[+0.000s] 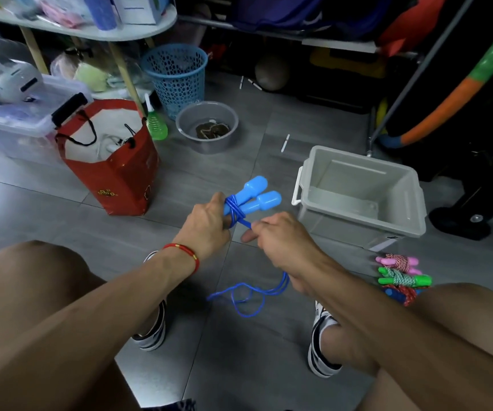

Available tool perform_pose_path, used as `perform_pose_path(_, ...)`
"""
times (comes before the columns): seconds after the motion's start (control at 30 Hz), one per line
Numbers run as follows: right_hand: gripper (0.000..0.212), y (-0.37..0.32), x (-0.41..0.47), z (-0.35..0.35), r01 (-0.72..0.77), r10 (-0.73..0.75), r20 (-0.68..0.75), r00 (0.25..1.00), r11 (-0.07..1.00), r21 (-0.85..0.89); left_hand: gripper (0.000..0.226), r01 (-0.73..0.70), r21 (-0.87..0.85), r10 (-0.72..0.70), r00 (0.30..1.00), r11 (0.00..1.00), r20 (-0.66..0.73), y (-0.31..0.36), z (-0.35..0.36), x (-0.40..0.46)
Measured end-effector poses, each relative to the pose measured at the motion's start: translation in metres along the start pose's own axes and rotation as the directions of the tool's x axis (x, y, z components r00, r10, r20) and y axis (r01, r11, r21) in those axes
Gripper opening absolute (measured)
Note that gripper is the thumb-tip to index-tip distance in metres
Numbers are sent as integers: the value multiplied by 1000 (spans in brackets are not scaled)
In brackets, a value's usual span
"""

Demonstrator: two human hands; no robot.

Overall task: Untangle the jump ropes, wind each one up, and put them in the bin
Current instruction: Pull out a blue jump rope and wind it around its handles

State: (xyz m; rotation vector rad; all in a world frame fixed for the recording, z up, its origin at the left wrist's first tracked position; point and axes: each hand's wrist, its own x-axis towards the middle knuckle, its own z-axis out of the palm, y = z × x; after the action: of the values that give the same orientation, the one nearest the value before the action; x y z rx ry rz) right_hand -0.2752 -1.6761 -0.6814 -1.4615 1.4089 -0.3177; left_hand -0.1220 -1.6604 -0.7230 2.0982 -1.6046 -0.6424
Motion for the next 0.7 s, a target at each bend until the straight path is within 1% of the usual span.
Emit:
perform_pose_path(0.1, 31, -5, 0, -3, 11, -11, -23, 1000, 1000, 0, 24, -7, -19, 6, 1000, 1000, -27, 1, -1, 7)
perform_pose_path(0.27, 32, -6, 1, -8, 33, -35, -47, 998, 998, -46, 15, 10, -58, -12, 999, 998, -45, -2, -1, 15)
perform_pose_path(0.33, 32, -8, 1, -10, 51, -56, -44, 997, 993, -108, 20, -11, -54, 9, 999, 998, -47, -2, 1, 12)
perform_pose_path(0.37, 30, -9, 2, -10, 67, -73, -38, 997, 987, -143, 28, -25, -30, 23, 999, 999, -47, -1, 2, 11)
perform_pose_path(0.4, 29, -9, 3, -10, 80, -88, -43, 995, 985, -156, 34, -36, 19, 37, 998, 999, -50, 0, 3, 11)
perform_pose_path(0.43, 28, -9, 3, -10, 75, -84, -63, 994, 989, -130, 34, -57, 90, 62, 996, 994, -59, 2, 5, 10)
perform_pose_path(0.47, 28, -9, 3, -11, 62, -70, -84, 994, 995, -84, 30, -102, 168, 116, 991, 980, -73, 2, 8, 9)
perform_pose_path(0.53, 32, -9, 7, -11, 49, -51, -125, 991, 999, -21, 20, -247, 314, 288, 953, 917, -90, 3, 16, 5)
perform_pose_path(0.57, 35, -9, 9, -12, 44, -42, -150, 988, 999, 7, 21, -287, 396, 357, 927, 872, -112, 4, 21, 2)
perform_pose_path(0.63, 40, -8, 12, -14, 34, -14, -200, 980, 995, 98, 33, -276, 575, 429, 891, 770, -147, 8, 27, -3)
perform_pose_path(0.7, 47, -6, 15, -14, 52, -15, -257, 966, 989, 135, 42, -236, 678, 475, 860, 696, -189, 14, 30, -10)
